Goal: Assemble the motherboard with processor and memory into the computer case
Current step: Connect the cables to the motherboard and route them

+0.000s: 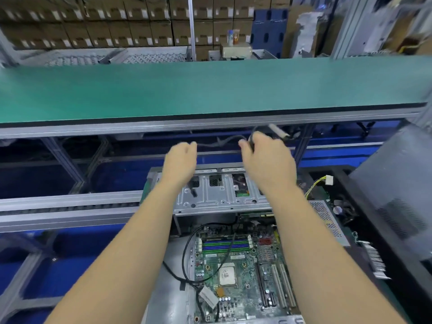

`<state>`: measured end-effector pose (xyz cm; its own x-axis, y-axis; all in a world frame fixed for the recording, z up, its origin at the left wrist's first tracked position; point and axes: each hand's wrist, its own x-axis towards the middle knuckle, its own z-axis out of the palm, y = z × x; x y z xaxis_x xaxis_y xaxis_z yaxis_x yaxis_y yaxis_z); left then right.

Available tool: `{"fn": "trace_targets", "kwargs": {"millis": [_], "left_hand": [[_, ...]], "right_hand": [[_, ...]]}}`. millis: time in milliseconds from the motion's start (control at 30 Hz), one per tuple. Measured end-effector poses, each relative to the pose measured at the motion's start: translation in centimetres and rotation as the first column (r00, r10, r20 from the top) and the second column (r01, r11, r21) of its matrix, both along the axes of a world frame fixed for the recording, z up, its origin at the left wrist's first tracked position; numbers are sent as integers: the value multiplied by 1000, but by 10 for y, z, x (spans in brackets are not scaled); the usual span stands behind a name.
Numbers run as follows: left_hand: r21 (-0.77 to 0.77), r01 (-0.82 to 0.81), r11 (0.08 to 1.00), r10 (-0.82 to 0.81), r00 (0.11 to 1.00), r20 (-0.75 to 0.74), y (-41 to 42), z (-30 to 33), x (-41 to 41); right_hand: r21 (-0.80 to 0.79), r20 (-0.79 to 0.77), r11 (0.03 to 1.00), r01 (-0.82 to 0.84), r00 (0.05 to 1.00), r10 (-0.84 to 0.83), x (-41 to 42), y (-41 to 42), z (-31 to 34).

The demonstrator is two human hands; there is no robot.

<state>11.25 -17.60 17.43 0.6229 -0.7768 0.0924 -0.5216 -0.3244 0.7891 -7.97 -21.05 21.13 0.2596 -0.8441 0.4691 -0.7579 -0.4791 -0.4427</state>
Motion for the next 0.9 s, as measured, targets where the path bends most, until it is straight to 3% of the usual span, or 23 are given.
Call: {"fn": "trace_targets", "kwargs": {"millis": [67,167,267,333,400,467,567,667,700,733,767,833,900], "left_hand": [[109,45,993,-66,977,200,3,-34,-3],[172,10,985,-84,900,427,8,-58,-2],[9,-28,1000,20,859,511,12,-59,1],[-64,-89,994,107,920,377,13,-59,5],[40,-148,988,132,952,278,11,-65,11],[226,-169,959,90,942,323,12,-70,14],[304,-149,941,-5,892,453,12,-73,8],[73,-70,995,24,863,504,15,-66,-5],[-43,9,999,11,903,430,16,-62,-11],[-116,91,989,-59,966,251,17,-55,-19],[-128,170,977,-174,985,-18,18,-47,-29],[-86,313,946,-317,831,-457,24,-37,-45],[-126,405,906,-397,708,-583,36,-41,-53]], "right_hand": [[-79,-243,997,24,969,-42,4,1,-37],[113,-448,993,-29,891,77,4,5,-89],[295,-433,950,-99,873,225,-2,6,-113],[238,-407,964,-119,889,210,-3,5,-113],[166,-369,977,-136,910,189,-3,6,-106],[139,-285,966,-216,926,248,-2,8,-98],[133,-220,938,-319,914,342,-1,16,-90],[51,-144,912,-408,900,411,-4,28,-88],[-4,-142,898,-441,889,436,-5,32,-88],[-66,-174,883,-465,876,449,-6,36,-90],[-118,-226,868,-483,864,450,-6,39,-94],[-144,-298,841,-522,833,466,-6,45,-103],[-104,-328,817,-567,795,510,-9,49,-113]]}}
